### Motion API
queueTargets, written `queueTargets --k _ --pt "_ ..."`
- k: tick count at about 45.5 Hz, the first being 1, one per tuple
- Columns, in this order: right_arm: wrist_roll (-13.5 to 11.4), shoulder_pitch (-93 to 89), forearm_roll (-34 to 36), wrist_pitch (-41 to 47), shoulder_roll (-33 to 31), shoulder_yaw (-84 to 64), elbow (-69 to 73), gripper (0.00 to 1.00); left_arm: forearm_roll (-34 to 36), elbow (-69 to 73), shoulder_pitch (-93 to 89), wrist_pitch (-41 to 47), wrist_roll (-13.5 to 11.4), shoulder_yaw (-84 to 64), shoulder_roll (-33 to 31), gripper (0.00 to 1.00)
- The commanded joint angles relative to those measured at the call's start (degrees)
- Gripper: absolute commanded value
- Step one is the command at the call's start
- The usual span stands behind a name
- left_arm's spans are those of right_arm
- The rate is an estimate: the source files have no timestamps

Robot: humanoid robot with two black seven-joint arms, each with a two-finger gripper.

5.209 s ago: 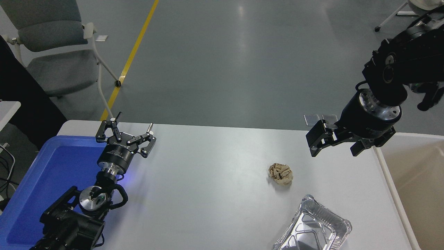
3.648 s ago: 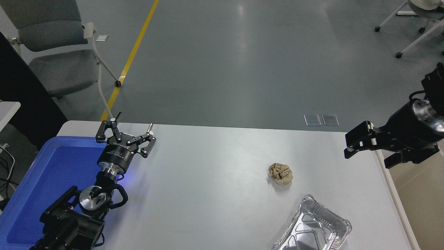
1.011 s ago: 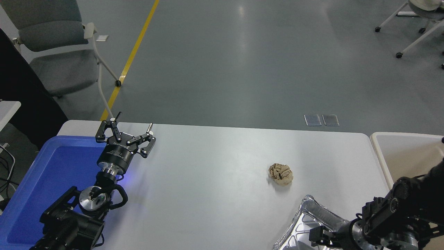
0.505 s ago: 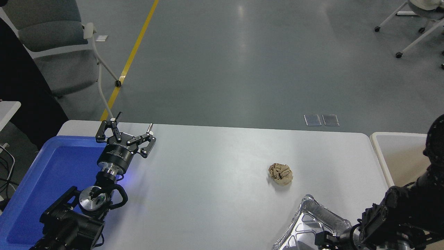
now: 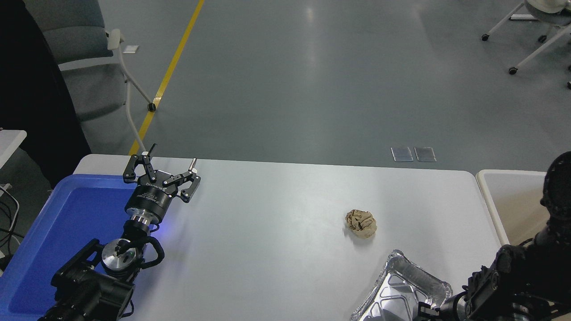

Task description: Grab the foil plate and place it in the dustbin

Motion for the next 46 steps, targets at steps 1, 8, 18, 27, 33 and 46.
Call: queueTargets --k 1,8,18,27,33,46 --pt "0.7 0.1 -0.6 0.0 0.4 0.0 0.2 0.02 0.0 0.0 0.0 0.0 0.0 0.0 0.0 0.99" --pt "0.7 0.3 -1.1 0.0 1.1 0.0 0.8 0.00 0.0 0.0 0.0 0.0 0.0 0.0 0.0 0.99" --pt "0.7 2.6 -1.3 0.6 0.8 -0.2 3.7 0.00 0.0 0.0 0.0 0.0 0.0 0.0 0.0 0.99" --pt "0.9 8.6 -2.4 1.8 -1.5 -0.4 6.7 0.00 0.0 0.0 0.0 0.0 0.0 0.0 0.0 0.99" --pt "1.3 17.0 -4.5 6.7 -5.4 -1.4 9.6 0.00 -0.1 0.0 0.0 0.0 0.0 0.0 0.0 0.99" --pt "1.5 38.9 -7.5 24.3 -10.5 -8.6 9.6 0.00 0.0 0.0 0.0 0.0 0.0 0.0 0.0 0.99"
